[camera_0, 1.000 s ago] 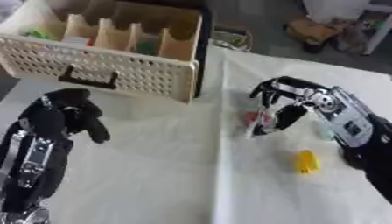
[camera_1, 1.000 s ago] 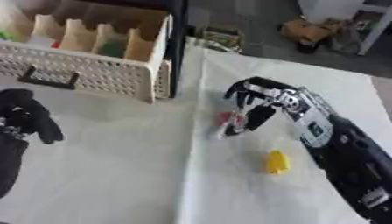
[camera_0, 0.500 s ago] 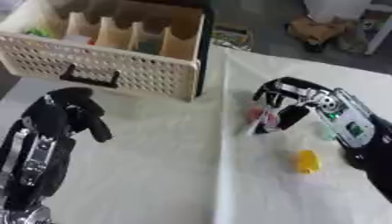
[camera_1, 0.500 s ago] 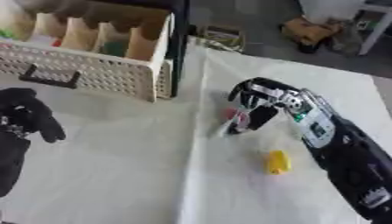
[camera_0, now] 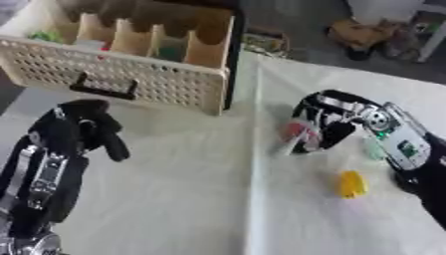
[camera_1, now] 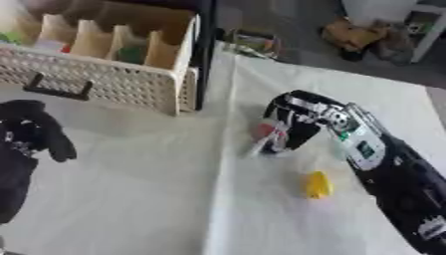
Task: Pick up objects from table and place into drawer.
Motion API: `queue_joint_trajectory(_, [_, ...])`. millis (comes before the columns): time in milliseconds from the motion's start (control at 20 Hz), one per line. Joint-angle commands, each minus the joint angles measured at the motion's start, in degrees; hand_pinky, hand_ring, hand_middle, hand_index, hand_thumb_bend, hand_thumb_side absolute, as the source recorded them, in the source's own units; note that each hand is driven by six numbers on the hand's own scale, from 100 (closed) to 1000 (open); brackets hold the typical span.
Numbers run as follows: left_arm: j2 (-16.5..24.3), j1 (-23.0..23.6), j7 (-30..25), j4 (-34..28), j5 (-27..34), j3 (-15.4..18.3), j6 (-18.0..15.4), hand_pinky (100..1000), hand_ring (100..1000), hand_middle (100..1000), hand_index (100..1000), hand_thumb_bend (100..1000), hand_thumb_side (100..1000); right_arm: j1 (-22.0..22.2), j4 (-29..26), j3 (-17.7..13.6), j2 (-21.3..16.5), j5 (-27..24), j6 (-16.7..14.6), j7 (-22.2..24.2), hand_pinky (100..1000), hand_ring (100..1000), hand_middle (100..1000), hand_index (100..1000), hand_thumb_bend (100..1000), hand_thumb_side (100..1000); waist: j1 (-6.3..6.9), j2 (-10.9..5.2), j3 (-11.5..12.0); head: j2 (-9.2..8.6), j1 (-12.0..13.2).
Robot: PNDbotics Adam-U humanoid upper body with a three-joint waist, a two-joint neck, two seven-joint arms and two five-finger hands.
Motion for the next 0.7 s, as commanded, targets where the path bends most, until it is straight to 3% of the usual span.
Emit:
queue_joint_trajectory(50, [-0.09, -0.64, 0.15, -0.82, 0.47, 0.2, 0.0, 437, 395, 528, 742, 100, 642, -0.45, -0.61, -0.56, -1.91, -1.61, 1.03, -0.2, 415, 561, 353, 686, 575, 124, 0.44, -0.99, -0.2, 0.03, 0.11])
queue_joint_trajectory(450, [-0.21, -0.54, 0.32, -0.82, 0.49, 0.17, 0.01, 432, 392, 525, 736, 100, 641, -0.3, -1.0, -0.64, -2.19, -4.47, 2.91, -0.68, 356, 529, 311, 644, 454, 100, 0.6, -0.89, -0.23, -0.1, 0.14])
queue_joint_trajectory(700, [-0.26, -0.49, 0.31, -0.82, 0.56, 0.13, 0.03, 429, 390, 527, 733, 100, 640, -0.16, -1.43, -0.66, -2.39, -5.86, 3.58, -0.41, 347, 525, 303, 628, 293, 100, 0.68, -0.87, -0.33, -0.12, 0.21])
